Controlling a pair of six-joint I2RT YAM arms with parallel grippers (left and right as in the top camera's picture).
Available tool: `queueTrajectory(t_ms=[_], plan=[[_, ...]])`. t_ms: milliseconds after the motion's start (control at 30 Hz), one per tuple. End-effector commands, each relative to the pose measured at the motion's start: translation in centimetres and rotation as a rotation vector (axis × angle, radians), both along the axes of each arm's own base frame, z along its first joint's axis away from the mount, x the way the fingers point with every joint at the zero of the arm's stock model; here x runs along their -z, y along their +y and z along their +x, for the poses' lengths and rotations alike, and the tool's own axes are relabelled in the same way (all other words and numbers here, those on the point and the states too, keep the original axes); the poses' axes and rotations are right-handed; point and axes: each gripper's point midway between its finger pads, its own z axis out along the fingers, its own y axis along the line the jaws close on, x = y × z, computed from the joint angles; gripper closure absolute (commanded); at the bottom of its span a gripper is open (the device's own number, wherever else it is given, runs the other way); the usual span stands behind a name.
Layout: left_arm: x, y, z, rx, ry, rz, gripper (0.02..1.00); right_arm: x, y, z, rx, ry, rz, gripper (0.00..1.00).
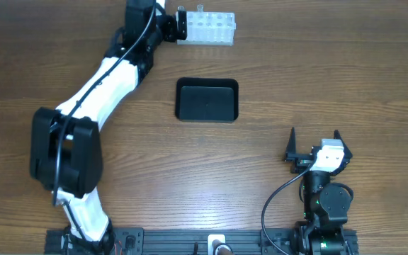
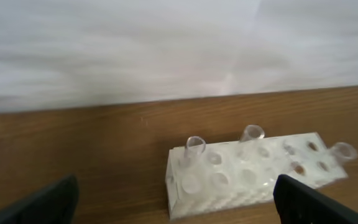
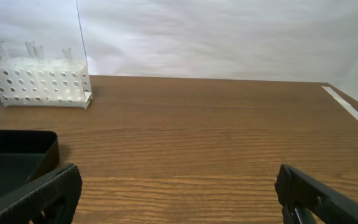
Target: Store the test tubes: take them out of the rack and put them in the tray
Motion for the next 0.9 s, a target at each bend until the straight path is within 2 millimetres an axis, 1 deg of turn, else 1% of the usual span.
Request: queueTrajectory(t_ms=[33, 233, 333, 567, 633, 700, 767, 800, 900], plan=[[0.1, -0.9, 1.7, -0.033, -0.012, 0.004, 0.020, 0.2, -0.1, 0.0, 0.001, 0.000, 0.003, 0.009], [1.8, -1.8, 3.0, -0.032, 0.011, 0.016, 0.020, 0.2, -0.1, 0.0, 0.001, 0.000, 0.003, 0.009], [2.7, -1.5, 3.7, -0.093, 0.042, 0.007, 0.031, 0.2, -0.1, 0.0, 0.001, 0.000, 0.003, 0.009], [3.9, -1.9, 4.6, -0.099, 0.061, 0.020, 0.036, 0.2, -0.1, 0.0, 0.001, 0.000, 0.003, 0.009], [4.2, -2.0, 4.9, -0.099, 0.062, 0.020, 0.066, 0.2, -0.1, 0.0, 0.001, 0.000, 0.003, 0.009], [4.5, -2.1, 5.1, -0.100, 0.065, 0.018, 0.071, 0.2, -0.1, 0.0, 0.001, 0.000, 0.003, 0.007], [4.7, -1.8, 5.1, -0.131, 0.068, 0.007, 0.093, 0.2, -0.1, 0.0, 0.002, 0.000, 0.003, 0.009], [4.8, -1.8, 5.1, -0.135, 0.069, 0.007, 0.143, 0.2, -0.1, 0.0, 0.002, 0.000, 0.003, 0.009], [5.0, -1.6, 5.2, -0.147, 0.068, 0.016, 0.152, 0.2, -0.1, 0.0, 0.001, 0.000, 0.003, 0.009]])
